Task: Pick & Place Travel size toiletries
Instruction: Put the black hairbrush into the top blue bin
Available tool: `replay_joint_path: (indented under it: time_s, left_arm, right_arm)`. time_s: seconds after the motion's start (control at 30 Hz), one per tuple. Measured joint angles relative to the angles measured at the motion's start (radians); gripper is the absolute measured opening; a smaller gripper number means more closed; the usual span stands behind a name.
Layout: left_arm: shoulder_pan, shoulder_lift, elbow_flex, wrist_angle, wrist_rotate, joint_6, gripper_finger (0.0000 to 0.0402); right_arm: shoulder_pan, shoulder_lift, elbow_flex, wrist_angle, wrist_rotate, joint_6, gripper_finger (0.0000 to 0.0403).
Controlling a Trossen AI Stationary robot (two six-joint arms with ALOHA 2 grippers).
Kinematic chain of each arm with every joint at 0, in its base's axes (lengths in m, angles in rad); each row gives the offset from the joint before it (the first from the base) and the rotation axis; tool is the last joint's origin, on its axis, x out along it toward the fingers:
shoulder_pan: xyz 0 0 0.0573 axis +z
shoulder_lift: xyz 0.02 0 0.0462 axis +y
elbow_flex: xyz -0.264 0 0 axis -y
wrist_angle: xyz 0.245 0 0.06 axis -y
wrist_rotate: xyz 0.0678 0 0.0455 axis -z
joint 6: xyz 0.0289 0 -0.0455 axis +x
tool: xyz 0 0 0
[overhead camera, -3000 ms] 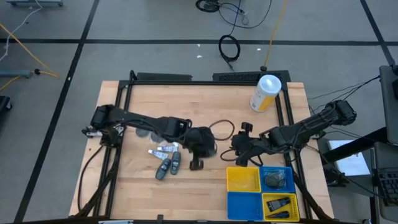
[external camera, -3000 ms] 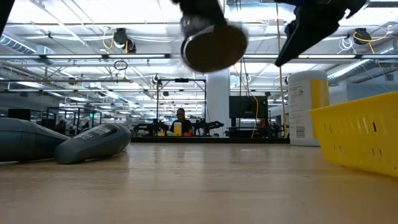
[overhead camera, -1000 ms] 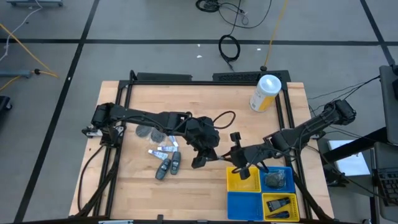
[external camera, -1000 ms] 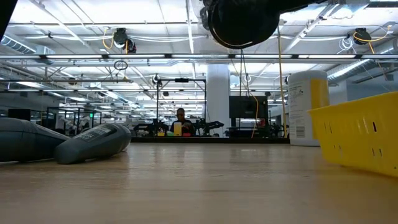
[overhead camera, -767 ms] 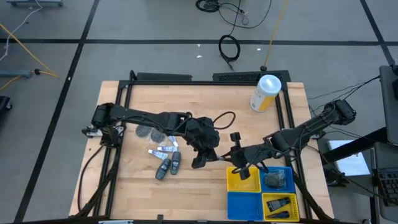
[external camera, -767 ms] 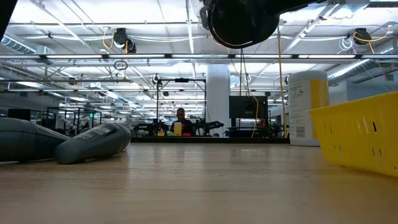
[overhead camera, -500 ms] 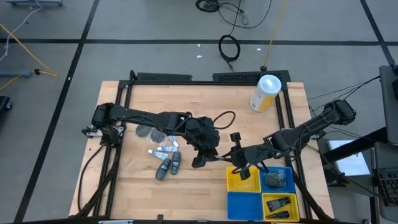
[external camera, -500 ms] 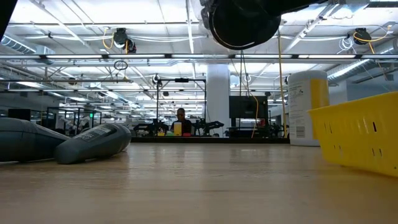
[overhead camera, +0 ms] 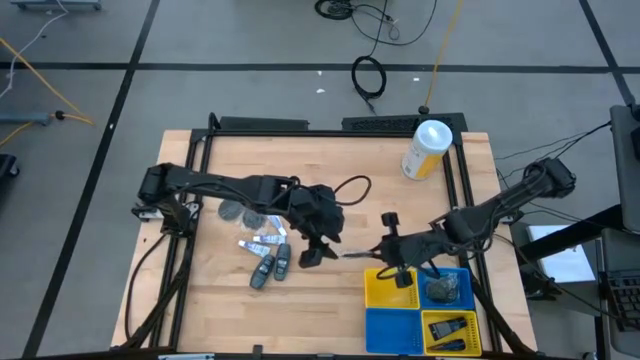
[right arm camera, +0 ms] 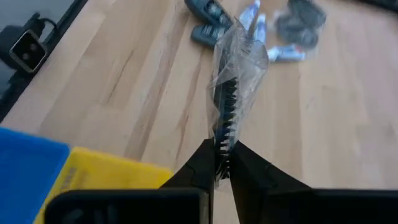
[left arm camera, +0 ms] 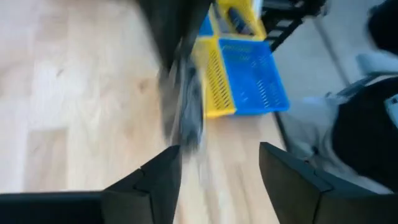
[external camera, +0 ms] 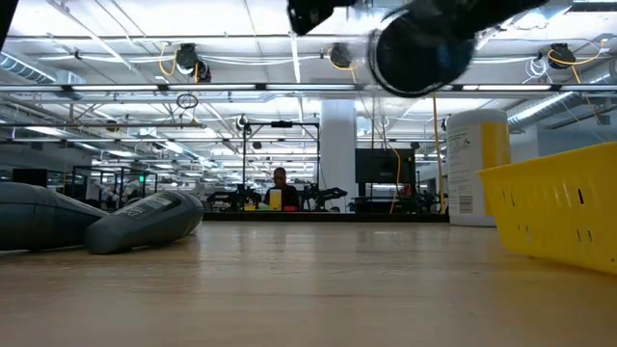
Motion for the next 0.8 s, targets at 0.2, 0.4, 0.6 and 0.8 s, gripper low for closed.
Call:
replay_joint_path:
  time_s: [0.2,0.4,0.6,0.8]
  left_arm:
    - [-0.003,-0.006,0.000,-0.083,-0.110,-0.008,0.0210]
    - [-0.003,-0.006,0.000,-0.097,-0.154,-0.008,0.0194]
    - [-0.003,-0.006,0.000,-0.097,-0.176,-0.006,0.0187]
    - [-0.003,-0.006,0.000,-0.096,-0.177,-0.005,0.0186]
  right_arm:
    - [0.077,-0.076,0.000,-0.163,-0.010,0.206,0.0019]
    - [0.160,-0.159,0.000,-0.294,-0.110,0.452,0.0019]
    - [0.228,-0.221,0.000,-0.403,-0.224,0.714,0.0019]
    - [0.277,-0.266,0.000,-0.467,-0.343,0.933,0.0019]
